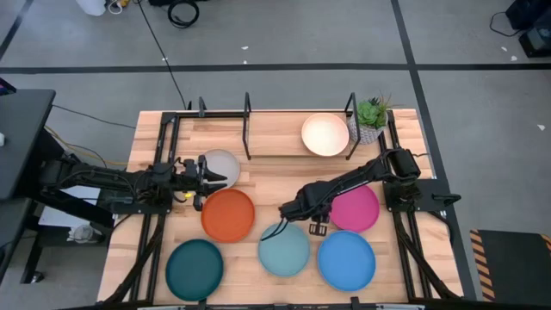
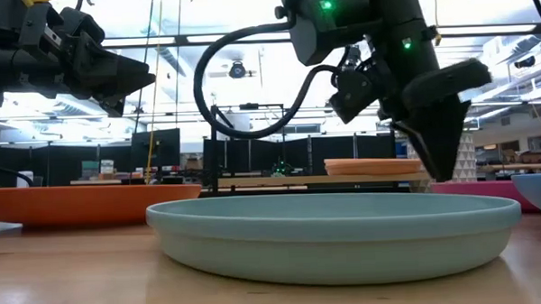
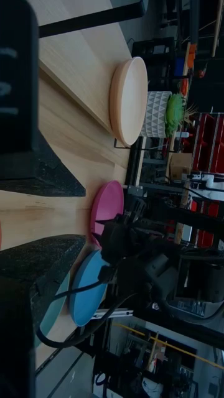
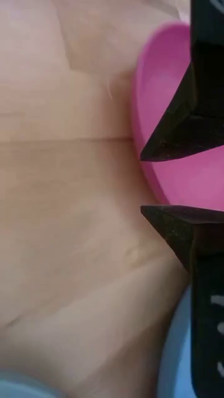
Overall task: Place and stack plates onto a shelf
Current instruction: Put the pink plate on the shelf
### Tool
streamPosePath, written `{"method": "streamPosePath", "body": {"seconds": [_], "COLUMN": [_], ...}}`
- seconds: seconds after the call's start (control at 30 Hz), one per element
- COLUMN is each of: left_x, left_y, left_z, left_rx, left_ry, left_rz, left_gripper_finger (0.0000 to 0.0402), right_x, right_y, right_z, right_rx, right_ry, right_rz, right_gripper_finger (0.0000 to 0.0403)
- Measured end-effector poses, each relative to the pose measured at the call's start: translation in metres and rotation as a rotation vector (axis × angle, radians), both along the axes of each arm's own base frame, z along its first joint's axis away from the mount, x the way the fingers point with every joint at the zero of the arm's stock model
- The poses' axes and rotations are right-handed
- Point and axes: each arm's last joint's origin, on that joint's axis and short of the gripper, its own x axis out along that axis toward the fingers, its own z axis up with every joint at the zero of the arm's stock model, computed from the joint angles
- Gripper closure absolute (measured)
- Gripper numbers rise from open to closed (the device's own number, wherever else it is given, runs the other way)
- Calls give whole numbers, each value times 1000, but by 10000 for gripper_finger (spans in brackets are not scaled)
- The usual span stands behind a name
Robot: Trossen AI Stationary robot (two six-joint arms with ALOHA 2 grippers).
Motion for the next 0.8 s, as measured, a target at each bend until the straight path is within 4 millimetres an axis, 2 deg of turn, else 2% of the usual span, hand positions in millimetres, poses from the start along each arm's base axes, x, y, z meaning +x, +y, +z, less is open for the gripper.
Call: {"method": "streamPosePath", "body": {"seconds": [0.43,0.63,0.8], "left_x": [0,0,0], "left_y": [0,0,-5], "left_z": [0,4,9], "left_rx": [0,0,58], "left_ry": [3,-37,-76], "left_rz": [0,-4,-75], "left_gripper_finger": [287,287,287], "right_x": [-6,-6,-6], "right_y": [5,2,0], "right_z": [2,2,2], "right_rx": [44,80,12], "right_ry": [66,91,84], "right_rz": [-59,-191,-351], "right_gripper_finger": [263,221,183]}}
